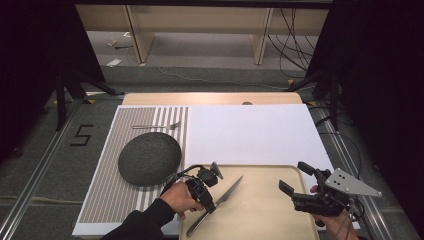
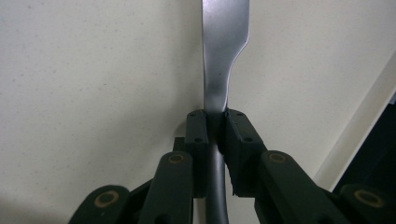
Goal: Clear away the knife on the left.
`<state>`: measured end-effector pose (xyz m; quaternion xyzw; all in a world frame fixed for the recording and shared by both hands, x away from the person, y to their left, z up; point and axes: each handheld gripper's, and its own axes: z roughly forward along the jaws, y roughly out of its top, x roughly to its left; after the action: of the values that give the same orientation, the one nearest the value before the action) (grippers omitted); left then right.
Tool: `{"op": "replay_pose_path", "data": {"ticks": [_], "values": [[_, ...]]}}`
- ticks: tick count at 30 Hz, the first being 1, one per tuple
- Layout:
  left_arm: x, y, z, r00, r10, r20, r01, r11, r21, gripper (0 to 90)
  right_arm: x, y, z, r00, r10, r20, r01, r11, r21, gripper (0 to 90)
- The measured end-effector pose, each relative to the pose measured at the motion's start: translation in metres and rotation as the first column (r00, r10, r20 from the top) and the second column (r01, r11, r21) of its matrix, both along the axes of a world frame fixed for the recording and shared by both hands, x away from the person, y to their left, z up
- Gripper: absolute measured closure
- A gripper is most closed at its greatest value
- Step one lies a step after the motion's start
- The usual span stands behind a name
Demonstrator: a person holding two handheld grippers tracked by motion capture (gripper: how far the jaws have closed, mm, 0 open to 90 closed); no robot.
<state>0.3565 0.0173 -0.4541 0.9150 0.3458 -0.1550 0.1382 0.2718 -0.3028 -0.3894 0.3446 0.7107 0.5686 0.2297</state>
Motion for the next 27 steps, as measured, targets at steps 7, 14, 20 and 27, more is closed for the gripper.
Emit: {"op": "replay_pose_path", "data": {"ticks": [7, 14, 20, 27], "values": [[-0.003, 0.002, -0.005, 0.9992, 0.020, 0.034, -0.021, 0.9996, 0.021, 79.0, 0.000, 0.000, 0.000, 1.0000, 0.001, 0.000, -0.001, 1.000, 0.000, 14.5], [-0.002, 0.010, 0.010, 0.9933, 0.042, 0.108, -0.034, 0.9969, -0.071, 64.2, 0.000, 0.000, 0.000, 1.0000, 0.003, -0.001, -0.003, 1.000, 0.002, 14.6], [-0.016, -0.002, 0.023, 0.9679, -0.056, 0.245, 0.094, 0.9851, -0.144, 57.2, 0.001, 0.000, 0.000, 1.0000, 0.000, 0.000, 0.000, 1.000, 0.000, 14.7], [-0.019, -0.025, 0.010, 0.9479, -0.154, 0.279, 0.188, 0.9772, -0.099, 76.7, 0.000, 0.000, 0.000, 1.0000, 0.001, 0.001, -0.001, 1.000, 0.001, 14.8]]}}
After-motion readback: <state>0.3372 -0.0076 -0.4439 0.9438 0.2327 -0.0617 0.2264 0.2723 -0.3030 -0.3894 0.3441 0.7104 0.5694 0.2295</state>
